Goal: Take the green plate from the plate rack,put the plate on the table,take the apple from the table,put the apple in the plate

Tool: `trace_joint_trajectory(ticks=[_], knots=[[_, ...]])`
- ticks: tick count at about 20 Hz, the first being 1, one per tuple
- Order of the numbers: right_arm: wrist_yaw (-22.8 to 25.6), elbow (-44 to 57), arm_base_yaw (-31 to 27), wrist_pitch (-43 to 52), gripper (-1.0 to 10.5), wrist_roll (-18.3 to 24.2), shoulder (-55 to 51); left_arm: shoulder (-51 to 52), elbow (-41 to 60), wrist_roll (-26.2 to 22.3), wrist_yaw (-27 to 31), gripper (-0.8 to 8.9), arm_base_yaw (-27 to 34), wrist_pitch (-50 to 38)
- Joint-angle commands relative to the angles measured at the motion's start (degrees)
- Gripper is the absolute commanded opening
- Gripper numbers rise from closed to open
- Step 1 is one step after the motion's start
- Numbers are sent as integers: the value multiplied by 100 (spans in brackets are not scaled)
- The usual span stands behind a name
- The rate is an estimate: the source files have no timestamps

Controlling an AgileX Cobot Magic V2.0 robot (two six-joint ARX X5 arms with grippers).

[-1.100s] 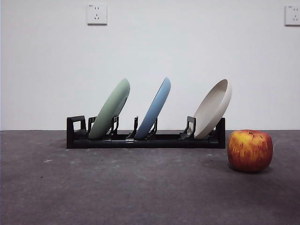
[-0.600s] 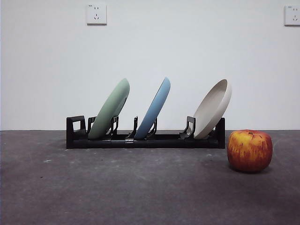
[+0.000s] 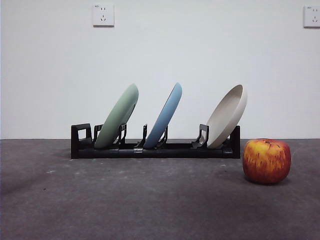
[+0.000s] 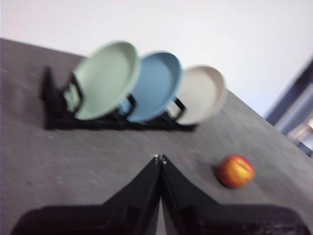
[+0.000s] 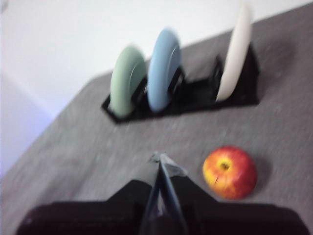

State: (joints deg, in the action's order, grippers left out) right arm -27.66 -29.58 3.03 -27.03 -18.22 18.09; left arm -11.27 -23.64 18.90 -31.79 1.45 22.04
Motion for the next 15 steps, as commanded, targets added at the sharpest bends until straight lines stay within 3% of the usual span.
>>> trace_joint_trajectory(ticks=[1,9,15], knots=[[-109,-498,20,-693,-12,800,407,-310,-334,-409,-463,-6,13,374],[-308,-1703,28,-2640,-12,2203,1379,-1038,-1071,-1305,-1405,-6,-9,1631],[-387,-2020,129,-3467,-11,2688,1729,-1235,-1178,-1749,-1635,-6,-116,2177]])
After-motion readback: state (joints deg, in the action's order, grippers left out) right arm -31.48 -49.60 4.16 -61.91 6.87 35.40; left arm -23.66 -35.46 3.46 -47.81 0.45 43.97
